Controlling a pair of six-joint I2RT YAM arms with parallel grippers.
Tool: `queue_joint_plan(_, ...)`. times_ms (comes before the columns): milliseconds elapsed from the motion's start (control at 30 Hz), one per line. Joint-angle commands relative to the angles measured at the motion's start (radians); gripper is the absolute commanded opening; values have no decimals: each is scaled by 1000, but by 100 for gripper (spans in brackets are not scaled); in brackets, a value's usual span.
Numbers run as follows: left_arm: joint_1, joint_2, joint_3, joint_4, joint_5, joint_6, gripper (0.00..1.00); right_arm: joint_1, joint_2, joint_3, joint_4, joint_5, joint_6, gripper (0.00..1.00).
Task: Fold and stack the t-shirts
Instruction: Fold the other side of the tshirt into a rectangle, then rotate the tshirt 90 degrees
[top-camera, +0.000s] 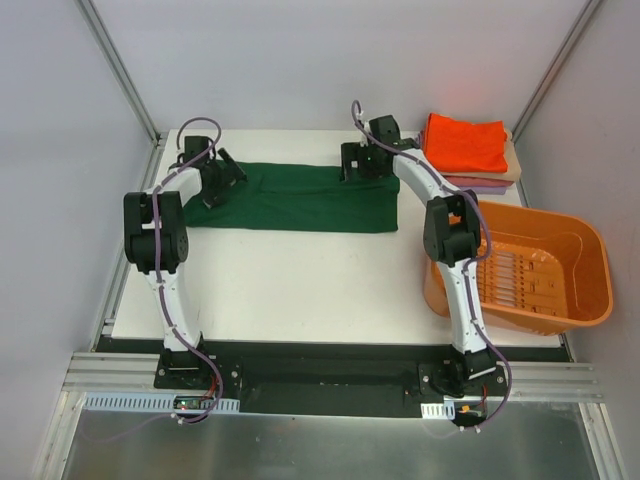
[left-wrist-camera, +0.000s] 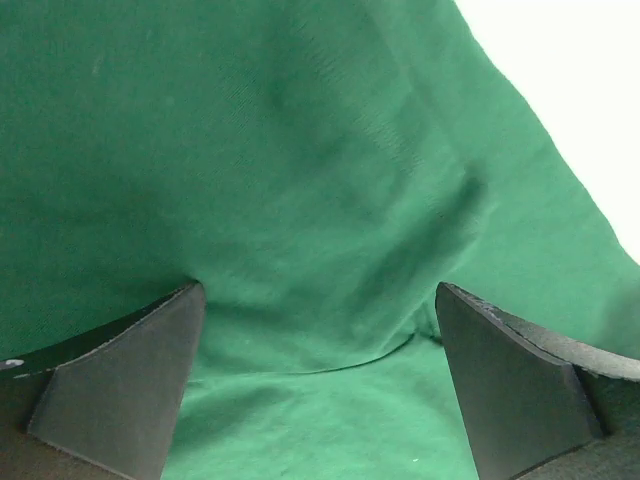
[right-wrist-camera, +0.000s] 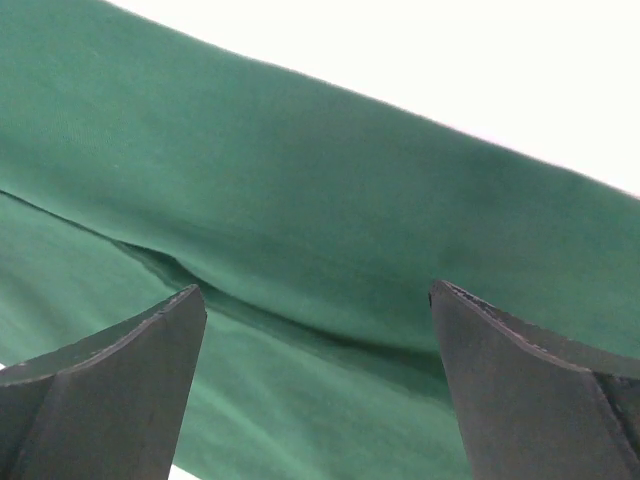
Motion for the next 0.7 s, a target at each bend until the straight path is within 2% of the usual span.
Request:
queue_joint_plan(0, 9, 86, 112, 11, -35, -67, 99, -3, 58, 69, -66, -88, 55, 96)
queue_joint_plan(100, 27, 160, 211, -9, -51, -85, 99, -1, -35, -108, -45, -105, 111, 96)
queue_joint_plan(300, 12, 332, 472, -10, 118, -102, 99, 48, -319, -599, 79, -201, 197, 96)
queue_joint_plan(467, -32, 517, 733, -9, 230, -122, 99, 224, -529, -898, 130, -185, 239, 96)
queue_joint_plan(500, -75, 557, 786, -9, 242, -122, 99, 273, -557, -941, 136, -175, 251, 96)
queue_joint_plan(600, -127, 648, 917, 22, 224, -159, 99, 411, -605, -1015, 158, -184, 305, 96)
queue_joint_plan(667, -156, 691, 939, 136, 256, -199, 99, 488, -605, -1028, 188, -224, 331, 96)
